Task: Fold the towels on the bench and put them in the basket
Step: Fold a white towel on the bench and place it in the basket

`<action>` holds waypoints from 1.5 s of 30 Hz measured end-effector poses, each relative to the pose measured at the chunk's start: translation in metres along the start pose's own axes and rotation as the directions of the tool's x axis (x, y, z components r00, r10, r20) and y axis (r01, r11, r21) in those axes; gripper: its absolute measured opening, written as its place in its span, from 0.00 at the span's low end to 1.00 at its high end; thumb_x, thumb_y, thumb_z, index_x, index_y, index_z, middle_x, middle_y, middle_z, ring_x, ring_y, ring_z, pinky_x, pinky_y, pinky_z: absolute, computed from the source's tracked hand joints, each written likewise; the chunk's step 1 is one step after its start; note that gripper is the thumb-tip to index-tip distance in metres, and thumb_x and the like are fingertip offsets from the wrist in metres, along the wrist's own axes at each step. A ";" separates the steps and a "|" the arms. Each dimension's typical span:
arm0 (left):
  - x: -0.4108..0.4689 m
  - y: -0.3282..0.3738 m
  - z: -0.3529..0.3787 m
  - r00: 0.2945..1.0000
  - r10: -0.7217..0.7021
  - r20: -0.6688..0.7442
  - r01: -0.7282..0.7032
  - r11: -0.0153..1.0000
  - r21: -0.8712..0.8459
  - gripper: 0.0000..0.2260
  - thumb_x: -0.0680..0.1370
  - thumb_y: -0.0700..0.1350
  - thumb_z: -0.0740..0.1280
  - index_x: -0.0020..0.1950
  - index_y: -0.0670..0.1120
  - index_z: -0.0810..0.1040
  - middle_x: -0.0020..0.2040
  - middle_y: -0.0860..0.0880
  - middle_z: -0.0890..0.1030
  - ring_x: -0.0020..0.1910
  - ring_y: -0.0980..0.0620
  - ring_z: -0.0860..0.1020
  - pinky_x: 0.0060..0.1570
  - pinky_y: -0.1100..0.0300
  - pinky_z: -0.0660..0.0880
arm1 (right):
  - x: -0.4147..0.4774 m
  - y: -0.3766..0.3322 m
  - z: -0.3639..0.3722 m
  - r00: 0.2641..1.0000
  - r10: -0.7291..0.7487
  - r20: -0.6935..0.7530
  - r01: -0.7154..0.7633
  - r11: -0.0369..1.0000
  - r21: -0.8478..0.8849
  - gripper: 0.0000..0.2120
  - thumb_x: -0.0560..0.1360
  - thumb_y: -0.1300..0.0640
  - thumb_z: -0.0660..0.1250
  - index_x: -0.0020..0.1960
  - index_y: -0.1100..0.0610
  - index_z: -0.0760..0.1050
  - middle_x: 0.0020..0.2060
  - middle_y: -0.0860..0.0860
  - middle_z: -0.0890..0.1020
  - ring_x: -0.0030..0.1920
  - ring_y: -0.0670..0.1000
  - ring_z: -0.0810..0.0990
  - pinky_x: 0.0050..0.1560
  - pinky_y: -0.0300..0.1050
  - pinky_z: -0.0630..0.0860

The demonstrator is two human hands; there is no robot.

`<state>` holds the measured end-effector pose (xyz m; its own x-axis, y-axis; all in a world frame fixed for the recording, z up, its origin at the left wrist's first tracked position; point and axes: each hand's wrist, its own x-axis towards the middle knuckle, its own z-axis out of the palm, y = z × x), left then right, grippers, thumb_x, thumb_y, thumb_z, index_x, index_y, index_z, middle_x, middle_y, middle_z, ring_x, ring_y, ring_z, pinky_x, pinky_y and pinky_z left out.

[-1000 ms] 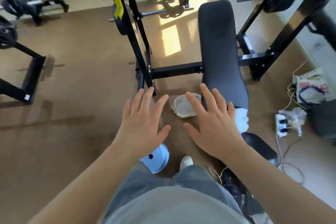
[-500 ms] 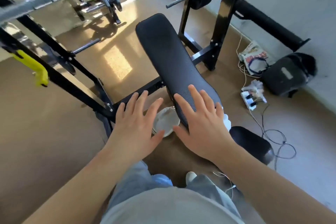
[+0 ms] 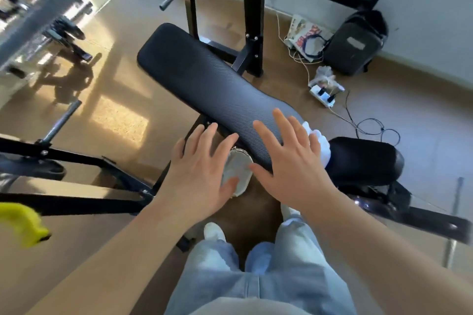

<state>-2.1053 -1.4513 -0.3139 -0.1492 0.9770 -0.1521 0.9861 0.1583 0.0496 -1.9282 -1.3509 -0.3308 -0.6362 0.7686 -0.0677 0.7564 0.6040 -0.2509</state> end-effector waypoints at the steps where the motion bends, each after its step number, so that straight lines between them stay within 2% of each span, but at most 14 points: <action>1: 0.007 -0.002 0.008 1.000 0.006 0.005 -0.006 1.000 -0.016 0.37 0.75 0.64 0.67 0.79 0.53 0.56 0.78 0.40 0.61 0.77 0.38 0.61 0.70 0.37 0.65 | 0.007 0.003 0.007 1.000 0.003 0.004 -0.003 1.000 -0.002 0.39 0.74 0.39 0.69 0.80 0.44 0.57 0.81 0.55 0.55 0.79 0.63 0.57 0.69 0.74 0.62; 6: 0.052 -0.005 0.062 1.000 -0.022 0.022 0.024 0.996 -0.084 0.36 0.77 0.64 0.62 0.79 0.54 0.51 0.80 0.41 0.57 0.79 0.39 0.56 0.73 0.37 0.62 | 0.049 0.034 0.057 0.999 -0.028 0.043 0.028 1.000 -0.005 0.38 0.76 0.38 0.67 0.80 0.45 0.56 0.81 0.55 0.53 0.79 0.63 0.55 0.69 0.74 0.64; 10: 0.093 -0.008 0.119 0.994 -0.102 0.031 0.105 0.990 -0.098 0.36 0.76 0.64 0.62 0.79 0.54 0.53 0.80 0.41 0.58 0.79 0.39 0.58 0.73 0.38 0.61 | 0.088 0.064 0.112 0.994 -0.082 0.078 0.083 0.996 -0.009 0.38 0.75 0.38 0.68 0.80 0.45 0.57 0.81 0.55 0.55 0.79 0.63 0.56 0.68 0.73 0.66; 13: 0.117 -0.012 0.163 0.988 -0.150 0.036 0.153 0.981 -0.117 0.35 0.76 0.65 0.57 0.80 0.52 0.55 0.79 0.40 0.60 0.78 0.38 0.59 0.71 0.38 0.63 | 0.114 0.082 0.155 0.989 -0.121 0.090 0.121 0.993 0.005 0.38 0.75 0.38 0.68 0.80 0.45 0.57 0.81 0.55 0.55 0.79 0.63 0.56 0.69 0.74 0.65; 16: 0.136 -0.017 0.212 0.984 -0.176 0.026 0.178 0.974 -0.142 0.35 0.76 0.64 0.59 0.80 0.52 0.56 0.79 0.40 0.60 0.78 0.38 0.59 0.71 0.36 0.63 | 0.137 0.096 0.201 0.982 -0.156 0.111 0.155 0.988 0.012 0.37 0.77 0.38 0.65 0.81 0.44 0.53 0.82 0.54 0.51 0.80 0.62 0.51 0.71 0.73 0.62; 21: 0.161 -0.030 0.300 0.981 -0.191 -0.008 0.188 0.969 -0.163 0.36 0.75 0.62 0.65 0.79 0.54 0.54 0.79 0.42 0.58 0.80 0.39 0.56 0.72 0.35 0.63 | 0.168 0.116 0.283 0.975 -0.210 0.073 0.212 0.977 -0.010 0.37 0.77 0.37 0.64 0.81 0.44 0.53 0.82 0.53 0.50 0.80 0.61 0.51 0.72 0.71 0.62; 26: 0.194 -0.037 0.371 0.986 -0.140 -0.090 0.125 0.979 -0.162 0.36 0.76 0.62 0.65 0.80 0.56 0.54 0.80 0.44 0.56 0.80 0.41 0.53 0.75 0.37 0.60 | 0.192 0.151 0.347 0.975 -0.216 0.042 0.219 0.973 -0.079 0.39 0.77 0.34 0.62 0.81 0.42 0.48 0.82 0.53 0.46 0.81 0.62 0.49 0.71 0.72 0.62; 31: 0.227 -0.031 0.412 0.972 -0.084 -0.220 0.069 0.995 -0.075 0.36 0.75 0.62 0.64 0.80 0.54 0.56 0.80 0.42 0.57 0.80 0.40 0.54 0.73 0.36 0.61 | 0.207 0.184 0.376 0.981 -0.188 -0.042 0.182 0.976 -0.120 0.39 0.78 0.31 0.57 0.81 0.41 0.44 0.82 0.51 0.42 0.81 0.61 0.46 0.73 0.70 0.60; 39: 0.253 -0.006 0.435 0.923 0.004 -0.386 0.010 0.999 0.036 0.35 0.74 0.63 0.60 0.79 0.53 0.60 0.79 0.42 0.60 0.79 0.39 0.56 0.73 0.36 0.60 | 0.199 0.211 0.391 0.962 -0.215 -0.165 0.190 0.969 -0.157 0.39 0.78 0.32 0.58 0.81 0.39 0.41 0.81 0.49 0.38 0.81 0.59 0.42 0.74 0.70 0.58; 45: 0.265 0.011 0.444 0.912 0.077 -0.402 -0.033 0.993 0.115 0.34 0.75 0.64 0.58 0.78 0.54 0.58 0.79 0.43 0.61 0.79 0.40 0.57 0.73 0.37 0.60 | 0.189 0.230 0.391 0.953 -0.228 -0.199 0.187 0.961 -0.204 0.40 0.78 0.31 0.58 0.80 0.38 0.39 0.81 0.48 0.37 0.81 0.58 0.41 0.75 0.69 0.57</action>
<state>-2.1017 -1.2538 -0.7918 -0.0890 0.9609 0.2623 0.9924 0.1081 -0.0592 -1.9343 -1.1489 -0.7790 -0.7485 0.6367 0.1851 0.6387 0.7674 -0.0566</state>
